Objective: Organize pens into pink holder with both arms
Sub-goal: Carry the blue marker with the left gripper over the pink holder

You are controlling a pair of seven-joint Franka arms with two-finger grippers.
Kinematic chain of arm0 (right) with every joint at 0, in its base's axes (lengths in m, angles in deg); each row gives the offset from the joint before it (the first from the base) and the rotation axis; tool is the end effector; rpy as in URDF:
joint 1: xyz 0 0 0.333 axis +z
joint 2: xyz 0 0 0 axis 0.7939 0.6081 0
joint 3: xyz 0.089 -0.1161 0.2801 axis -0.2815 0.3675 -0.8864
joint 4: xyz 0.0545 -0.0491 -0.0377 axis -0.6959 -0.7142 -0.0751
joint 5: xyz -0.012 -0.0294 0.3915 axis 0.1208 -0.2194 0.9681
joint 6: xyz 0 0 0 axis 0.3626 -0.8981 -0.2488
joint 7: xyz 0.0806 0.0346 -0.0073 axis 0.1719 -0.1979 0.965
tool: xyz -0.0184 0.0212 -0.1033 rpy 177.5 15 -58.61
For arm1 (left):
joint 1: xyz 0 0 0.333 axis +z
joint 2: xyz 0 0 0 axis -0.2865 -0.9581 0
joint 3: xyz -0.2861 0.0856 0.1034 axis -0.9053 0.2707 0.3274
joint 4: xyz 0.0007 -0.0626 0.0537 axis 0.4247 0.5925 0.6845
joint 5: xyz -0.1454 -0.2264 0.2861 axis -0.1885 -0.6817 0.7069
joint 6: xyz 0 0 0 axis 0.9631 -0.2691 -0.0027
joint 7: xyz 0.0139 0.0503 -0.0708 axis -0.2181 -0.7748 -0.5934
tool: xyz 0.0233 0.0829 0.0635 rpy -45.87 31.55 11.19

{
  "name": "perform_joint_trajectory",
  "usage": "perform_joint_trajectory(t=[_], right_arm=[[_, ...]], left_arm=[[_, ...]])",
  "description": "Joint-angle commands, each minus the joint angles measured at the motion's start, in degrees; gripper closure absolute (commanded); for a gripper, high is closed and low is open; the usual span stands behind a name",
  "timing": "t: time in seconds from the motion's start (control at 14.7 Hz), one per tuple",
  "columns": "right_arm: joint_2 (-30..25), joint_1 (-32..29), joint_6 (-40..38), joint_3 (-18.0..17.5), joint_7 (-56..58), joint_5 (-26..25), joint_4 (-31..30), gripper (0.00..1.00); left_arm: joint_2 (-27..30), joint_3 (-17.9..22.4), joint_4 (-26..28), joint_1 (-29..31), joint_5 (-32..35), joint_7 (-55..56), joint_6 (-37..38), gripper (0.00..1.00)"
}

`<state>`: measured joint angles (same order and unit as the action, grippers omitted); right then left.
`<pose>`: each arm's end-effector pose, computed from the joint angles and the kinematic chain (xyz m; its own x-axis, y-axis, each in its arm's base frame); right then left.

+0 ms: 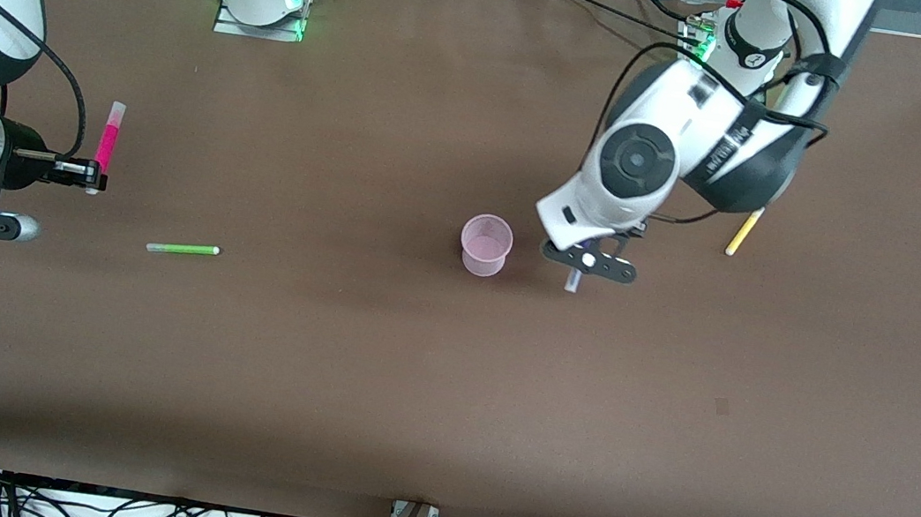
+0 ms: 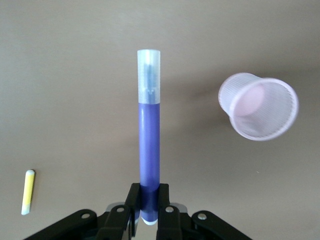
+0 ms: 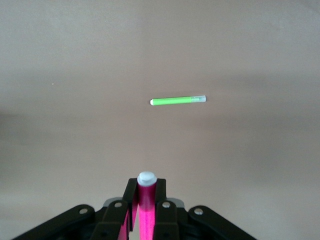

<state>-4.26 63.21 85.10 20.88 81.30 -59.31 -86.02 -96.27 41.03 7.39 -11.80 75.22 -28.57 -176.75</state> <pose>0.6495 0.0285 0.5116 0.9721 0.0056 -0.2345 -0.0033 -0.9993 -0.0375 0.5495 -0.3588 0.4031 0.9457 -0.2026 -0.2543 -0.2213 -0.9741 -0.0471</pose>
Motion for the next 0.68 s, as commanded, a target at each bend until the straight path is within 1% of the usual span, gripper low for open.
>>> perform_joint_trajectory(t=[0.0,0.14,0.27,0.41,0.61], right_arm=[[-0.3,0.0,-1.3,0.1,0.6,-0.6,0.9,1.0],[-0.3,0.0,-1.3,0.1,0.6,-0.6,0.9,1.0],[-0.3,0.0,-1.5,0.1,0.6,-0.6,0.9,1.0],[-0.3,0.0,-2.3,0.1,0.6,-0.6,0.9,1.0],[-0.3,-0.1,-2.6,0.1,0.5,-0.6,0.9,1.0]], left_arm=[[-0.2,0.8,-1.2,-3.3,1.6,0.6,2.1,1.0],[-1.0,0.8,-1.2,-5.5,2.0,0.6,2.6,1.0],[-2.7,0.9,-2.2,-8.3,4.7,0.9,2.8,1.0],[-4.1,1.1,-3.2,-9.9,5.5,1.8,4.7,1.0],[-8.4,1.3,-8.8,-12.0,5.8,2.0,7.6,1.0]])
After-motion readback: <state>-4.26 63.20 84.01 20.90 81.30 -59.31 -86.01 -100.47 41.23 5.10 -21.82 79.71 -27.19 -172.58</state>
